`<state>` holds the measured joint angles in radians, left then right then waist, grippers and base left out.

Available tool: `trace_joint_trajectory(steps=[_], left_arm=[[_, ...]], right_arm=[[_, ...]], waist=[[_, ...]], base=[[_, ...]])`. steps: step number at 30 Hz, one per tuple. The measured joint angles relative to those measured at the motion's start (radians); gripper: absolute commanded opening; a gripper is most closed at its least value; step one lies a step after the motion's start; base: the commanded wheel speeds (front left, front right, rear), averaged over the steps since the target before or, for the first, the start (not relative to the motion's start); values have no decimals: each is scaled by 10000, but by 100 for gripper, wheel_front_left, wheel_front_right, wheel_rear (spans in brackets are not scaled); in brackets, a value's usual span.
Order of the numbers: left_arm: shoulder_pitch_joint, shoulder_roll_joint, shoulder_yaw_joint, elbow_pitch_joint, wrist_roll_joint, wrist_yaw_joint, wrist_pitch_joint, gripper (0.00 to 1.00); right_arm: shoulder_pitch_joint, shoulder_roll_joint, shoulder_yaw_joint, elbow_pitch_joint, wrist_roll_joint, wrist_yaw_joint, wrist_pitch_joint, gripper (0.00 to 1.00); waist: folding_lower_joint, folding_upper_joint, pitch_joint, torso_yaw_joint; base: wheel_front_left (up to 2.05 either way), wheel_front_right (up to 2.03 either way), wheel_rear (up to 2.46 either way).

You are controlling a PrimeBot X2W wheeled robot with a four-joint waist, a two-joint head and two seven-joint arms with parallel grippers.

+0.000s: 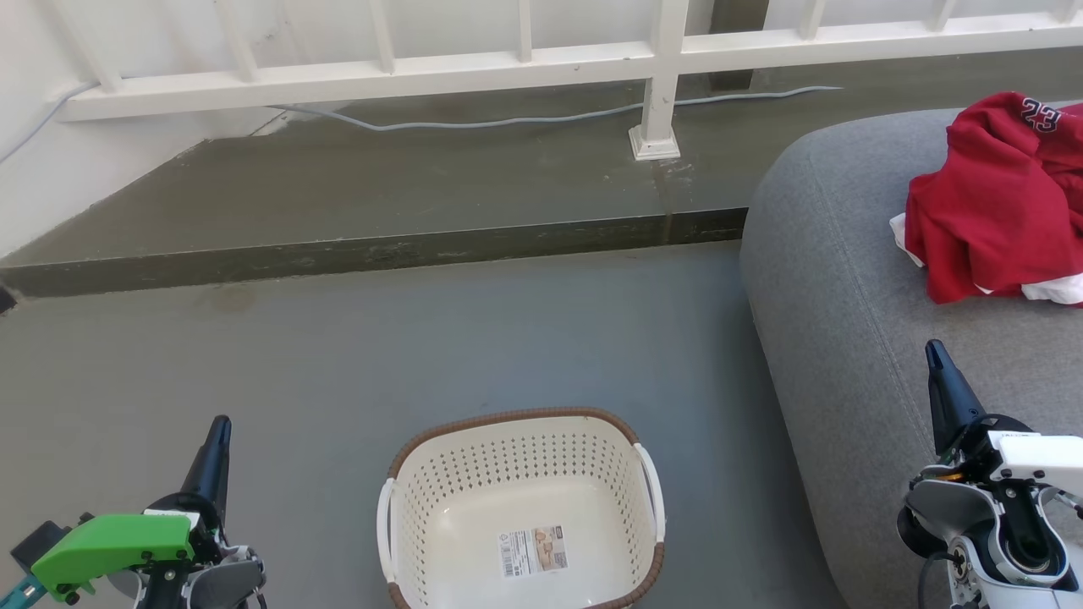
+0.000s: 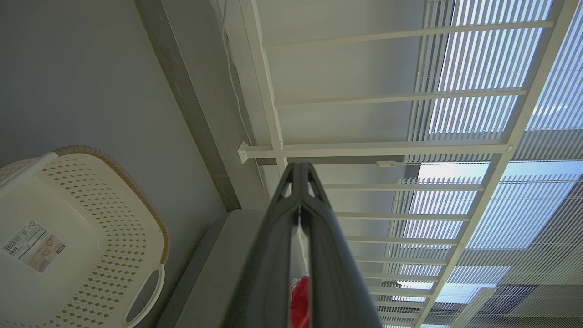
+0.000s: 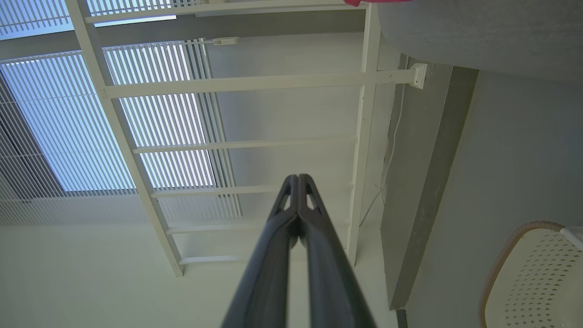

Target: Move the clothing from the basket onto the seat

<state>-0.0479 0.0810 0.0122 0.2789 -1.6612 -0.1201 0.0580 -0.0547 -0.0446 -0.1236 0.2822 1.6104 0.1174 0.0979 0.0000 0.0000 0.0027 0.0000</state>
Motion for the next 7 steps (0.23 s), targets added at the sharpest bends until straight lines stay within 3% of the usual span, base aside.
trace_joint_trajectory(steps=[7], left_arm=[[-42,-4,19,8,0,0,0,0]], right_arm=[[0,0,-2,-2,0,0,0,0]], waist=[[0,0,0,0]], base=[[0,0,0]])
